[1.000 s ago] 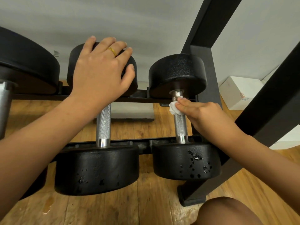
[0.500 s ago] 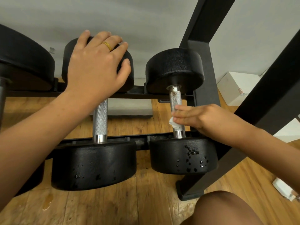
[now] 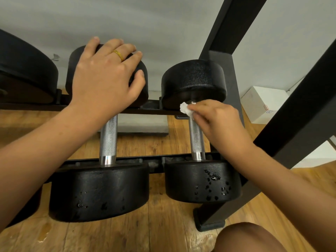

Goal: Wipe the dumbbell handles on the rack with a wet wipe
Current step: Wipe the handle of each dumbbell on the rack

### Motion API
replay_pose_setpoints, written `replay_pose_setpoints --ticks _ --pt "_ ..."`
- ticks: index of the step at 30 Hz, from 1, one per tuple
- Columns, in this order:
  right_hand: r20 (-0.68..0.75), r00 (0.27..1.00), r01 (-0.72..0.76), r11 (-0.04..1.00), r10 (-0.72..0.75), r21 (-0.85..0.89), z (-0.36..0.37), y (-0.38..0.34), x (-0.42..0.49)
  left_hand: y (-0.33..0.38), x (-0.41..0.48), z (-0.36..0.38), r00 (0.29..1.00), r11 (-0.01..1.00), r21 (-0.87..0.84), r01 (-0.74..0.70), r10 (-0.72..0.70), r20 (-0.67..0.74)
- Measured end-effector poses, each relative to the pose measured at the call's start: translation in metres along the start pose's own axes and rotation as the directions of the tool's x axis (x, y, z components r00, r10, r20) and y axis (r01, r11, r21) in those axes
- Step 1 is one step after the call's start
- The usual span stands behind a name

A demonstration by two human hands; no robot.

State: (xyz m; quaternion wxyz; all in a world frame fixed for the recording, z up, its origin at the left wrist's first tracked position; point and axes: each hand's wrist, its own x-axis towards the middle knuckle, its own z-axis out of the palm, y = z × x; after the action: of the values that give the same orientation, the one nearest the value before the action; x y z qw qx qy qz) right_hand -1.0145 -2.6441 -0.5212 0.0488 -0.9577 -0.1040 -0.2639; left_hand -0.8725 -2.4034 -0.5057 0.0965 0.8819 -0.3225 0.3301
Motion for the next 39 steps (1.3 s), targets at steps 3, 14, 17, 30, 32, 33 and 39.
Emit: replay_pose_setpoints --ticks 3,14,17,30,32,33,39 --pt "0.024 0.991 -0.129 0.992 0.128 0.019 0.006 0.003 0.004 0.0 0.001 0.0 1.0 1.0 0.003 -0.005 0.005 -0.003" --pt "0.327 0.899 -0.367 0.909 0.292 0.197 -0.001 0.005 0.014 -0.001 0.0 0.001 1.0 1.0 0.006 -0.005 0.005 -0.019" --pt "0.395 0.877 -0.39 0.885 0.273 0.254 -0.004 0.005 0.012 -0.001 0.0 0.002 1.0 1.0 0.007 -0.011 0.011 -0.013" --pt "0.438 0.869 -0.341 0.919 0.229 0.197 -0.003 0.006 0.018 -0.002 0.001 0.0 1.0 1.0 0.0 -0.008 0.008 0.009" --pt "0.366 0.898 -0.331 0.922 0.242 0.202 0.0 0.005 0.018 -0.002 0.001 -0.001 1.0 1.0 0.003 -0.009 0.009 0.007" --pt "0.369 0.898 -0.329 0.923 0.239 0.201 0.0 0.005 0.018 -0.002 0.001 -0.001 1.0 1.0 0.005 -0.008 0.008 0.008" --pt "0.629 0.769 -0.27 0.949 0.112 0.161 -0.011 0.005 0.015 -0.002 0.001 -0.001 1.0 1.0 0.006 -0.005 0.005 0.005"
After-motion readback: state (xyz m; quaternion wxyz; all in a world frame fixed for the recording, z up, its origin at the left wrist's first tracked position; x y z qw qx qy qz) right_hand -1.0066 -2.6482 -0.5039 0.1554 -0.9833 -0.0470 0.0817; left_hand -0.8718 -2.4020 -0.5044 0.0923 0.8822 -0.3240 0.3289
